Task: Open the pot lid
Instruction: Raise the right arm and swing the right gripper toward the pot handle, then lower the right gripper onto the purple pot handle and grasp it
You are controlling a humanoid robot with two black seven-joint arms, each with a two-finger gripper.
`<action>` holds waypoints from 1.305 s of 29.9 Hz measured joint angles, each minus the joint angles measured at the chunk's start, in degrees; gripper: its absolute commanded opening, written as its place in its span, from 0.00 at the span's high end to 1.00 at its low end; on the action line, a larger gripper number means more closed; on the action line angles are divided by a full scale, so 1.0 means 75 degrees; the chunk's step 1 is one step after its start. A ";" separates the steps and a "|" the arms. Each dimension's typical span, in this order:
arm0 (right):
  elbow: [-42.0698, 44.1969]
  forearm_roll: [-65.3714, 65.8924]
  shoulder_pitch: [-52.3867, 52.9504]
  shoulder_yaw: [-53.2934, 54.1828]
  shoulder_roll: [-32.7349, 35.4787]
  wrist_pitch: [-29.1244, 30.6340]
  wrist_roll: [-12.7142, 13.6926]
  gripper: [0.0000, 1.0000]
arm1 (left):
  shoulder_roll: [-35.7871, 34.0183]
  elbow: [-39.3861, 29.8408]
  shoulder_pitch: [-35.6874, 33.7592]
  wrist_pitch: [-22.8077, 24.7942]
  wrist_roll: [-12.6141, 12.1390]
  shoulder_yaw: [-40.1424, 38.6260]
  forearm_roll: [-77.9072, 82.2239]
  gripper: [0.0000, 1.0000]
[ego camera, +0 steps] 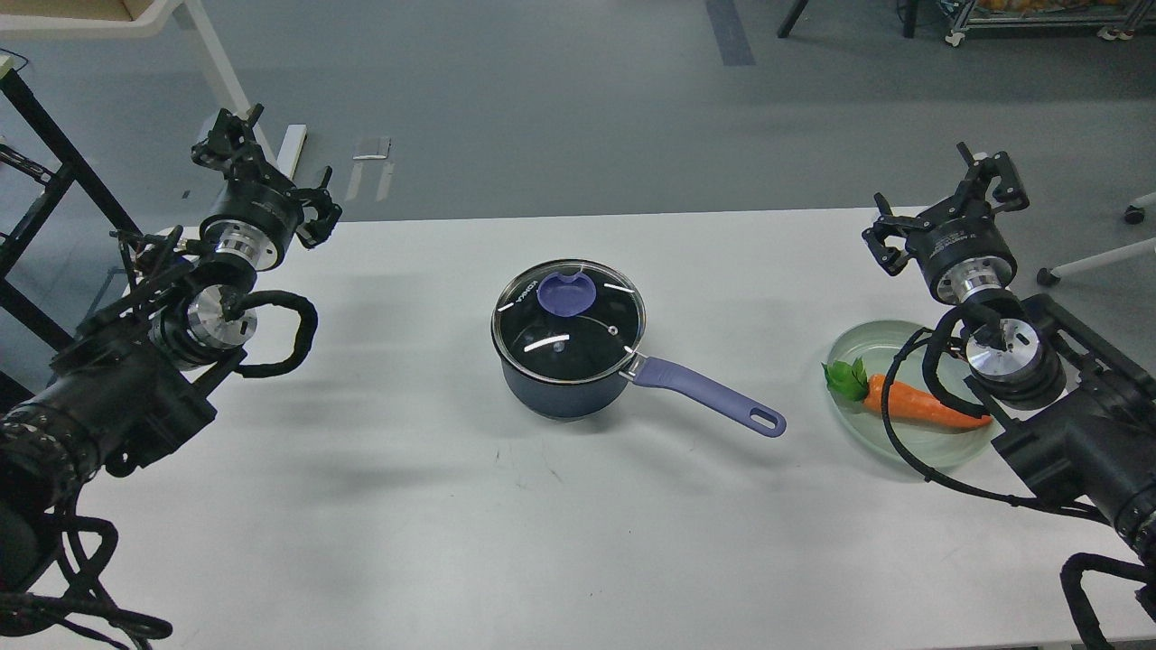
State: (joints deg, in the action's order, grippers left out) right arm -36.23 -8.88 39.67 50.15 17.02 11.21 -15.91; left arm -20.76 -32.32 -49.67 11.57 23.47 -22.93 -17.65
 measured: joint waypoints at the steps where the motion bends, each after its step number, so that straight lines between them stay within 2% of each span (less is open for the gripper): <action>1: -0.0013 0.0000 0.0000 0.0000 -0.0003 0.0003 0.0000 0.00 | -0.0059 -0.0091 0.0009 -0.0007 0.0000 0.0003 0.0005 0.01; 10: -0.0358 0.0007 0.0079 -0.0410 0.0114 0.0127 0.0039 0.00 | -0.0173 -0.0246 0.0067 -0.0232 0.0009 0.0155 0.0080 0.01; 18: -0.1229 0.0494 0.1398 -0.2782 0.1354 0.0107 0.0049 0.00 | -0.0236 -0.0252 -0.0012 -0.0154 -0.0031 0.0268 0.0468 0.01; 23: -0.2392 0.2032 0.2491 -0.4473 0.2407 0.0034 0.0048 0.01 | -0.0495 -0.0241 -0.0035 -0.0009 -0.0078 0.0277 0.0565 0.01; 28: -0.3462 0.3717 0.3808 -0.6308 0.2962 -0.0267 0.0038 0.01 | -0.0452 -0.0237 -0.0036 -0.0139 -0.0090 0.0288 0.0588 0.01; 34: -0.4823 0.5876 0.5632 -0.8899 0.2968 -0.0699 0.0040 0.01 | -0.0491 -0.0264 -0.0023 -0.0251 -0.0063 0.0297 0.0604 0.01; 39: -0.5397 0.7975 0.6584 -1.0636 0.2407 -0.1156 0.0046 0.02 | -0.0603 -0.0281 -0.0031 -0.0199 -0.0067 0.0296 0.0619 0.01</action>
State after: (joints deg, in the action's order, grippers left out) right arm -76.71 50.93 89.05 -29.62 35.07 2.54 -15.57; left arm -25.28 -34.43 -49.90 10.08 22.96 -20.70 -13.01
